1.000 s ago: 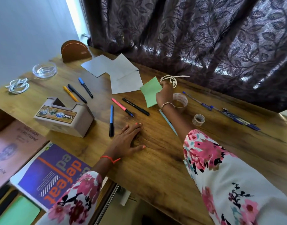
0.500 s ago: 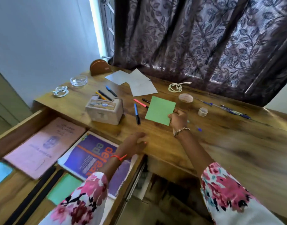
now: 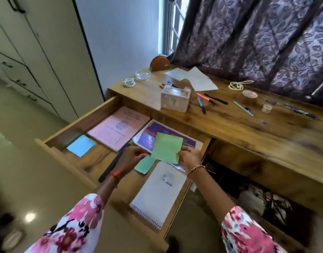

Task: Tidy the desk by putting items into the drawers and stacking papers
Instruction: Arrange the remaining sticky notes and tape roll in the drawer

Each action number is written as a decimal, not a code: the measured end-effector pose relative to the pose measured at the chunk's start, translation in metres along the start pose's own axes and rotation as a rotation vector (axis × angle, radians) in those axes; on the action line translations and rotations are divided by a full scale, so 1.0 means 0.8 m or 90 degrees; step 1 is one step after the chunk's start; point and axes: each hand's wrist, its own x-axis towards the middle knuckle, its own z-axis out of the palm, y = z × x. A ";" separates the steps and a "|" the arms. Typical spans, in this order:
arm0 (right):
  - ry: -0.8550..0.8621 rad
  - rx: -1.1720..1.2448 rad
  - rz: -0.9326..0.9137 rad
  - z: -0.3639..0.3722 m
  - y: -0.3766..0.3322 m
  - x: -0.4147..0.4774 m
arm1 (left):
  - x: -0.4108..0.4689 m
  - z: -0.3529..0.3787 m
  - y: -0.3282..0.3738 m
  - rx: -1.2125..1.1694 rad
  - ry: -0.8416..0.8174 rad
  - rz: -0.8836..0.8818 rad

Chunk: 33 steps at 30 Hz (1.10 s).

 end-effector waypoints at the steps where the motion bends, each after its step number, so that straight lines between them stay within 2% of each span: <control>1: -0.005 -0.006 0.010 0.009 0.010 -0.011 | -0.009 -0.011 -0.010 0.004 0.007 -0.016; 7: -0.035 -0.057 0.056 0.052 0.056 -0.025 | -0.038 -0.058 -0.063 0.071 0.002 -0.075; 12: -0.049 -0.091 0.034 0.098 0.081 0.002 | -0.028 -0.095 -0.101 0.098 0.025 -0.110; 19: -0.091 -0.234 -0.034 0.194 0.084 0.038 | 0.015 -0.160 -0.152 0.166 0.076 -0.155; 27: -0.182 -0.434 -0.090 0.305 0.107 0.063 | 0.055 -0.205 -0.207 0.200 -0.032 -0.191; 33: -0.168 -0.518 -0.109 0.346 0.126 0.074 | 0.085 -0.216 -0.233 0.227 -0.135 -0.190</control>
